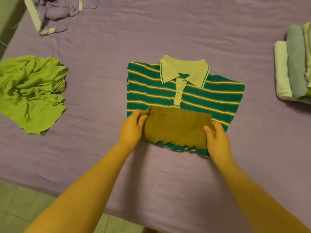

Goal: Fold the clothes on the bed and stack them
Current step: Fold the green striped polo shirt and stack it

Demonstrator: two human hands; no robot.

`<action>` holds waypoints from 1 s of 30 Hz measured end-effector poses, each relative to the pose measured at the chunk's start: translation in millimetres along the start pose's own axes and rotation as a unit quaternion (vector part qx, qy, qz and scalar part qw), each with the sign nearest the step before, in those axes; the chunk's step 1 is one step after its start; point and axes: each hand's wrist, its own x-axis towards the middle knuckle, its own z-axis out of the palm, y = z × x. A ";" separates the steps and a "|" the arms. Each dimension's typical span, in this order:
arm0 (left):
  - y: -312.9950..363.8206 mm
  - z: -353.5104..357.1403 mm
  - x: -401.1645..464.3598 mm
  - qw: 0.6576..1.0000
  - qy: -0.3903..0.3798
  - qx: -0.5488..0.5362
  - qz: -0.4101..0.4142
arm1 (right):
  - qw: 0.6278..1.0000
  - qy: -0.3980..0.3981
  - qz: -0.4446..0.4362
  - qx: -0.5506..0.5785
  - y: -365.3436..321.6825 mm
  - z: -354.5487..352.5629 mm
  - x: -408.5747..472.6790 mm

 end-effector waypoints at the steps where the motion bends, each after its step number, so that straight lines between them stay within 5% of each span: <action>1: 6.1 -4.8 5.5 1.000 0.020 0.014 0.012 | 1.000 0.013 -0.014 -0.008 -7.8 -6.3 6.0; 5: 32.0 -22.0 43.1 0.989 0.042 0.137 0.023 | 0.997 0.044 -0.051 -0.028 -35.2 -28.8 45.3; 11: 53.0 -36.7 106.8 0.945 -0.032 0.320 0.058 | 0.979 0.048 -0.065 -0.187 -55.7 -63.3 97.0; 15: 58.8 -20.4 160.4 0.947 -0.039 0.308 0.081 | 0.979 0.045 -0.070 -0.188 -69.1 -58.3 135.7; 24: 52.3 23.6 216.4 0.971 -0.003 0.236 -0.024 | 0.983 0.056 -0.005 -0.172 -64.2 -14.5 187.9; 28: 30.4 23.3 195.1 0.961 0.009 0.234 0.148 | 0.899 0.113 -0.230 -0.356 -44.1 5.1 157.2; 30: 11.8 19.5 173.4 0.937 0.021 0.257 0.236 | 0.870 0.077 -0.307 -0.378 -38.4 30.7 134.2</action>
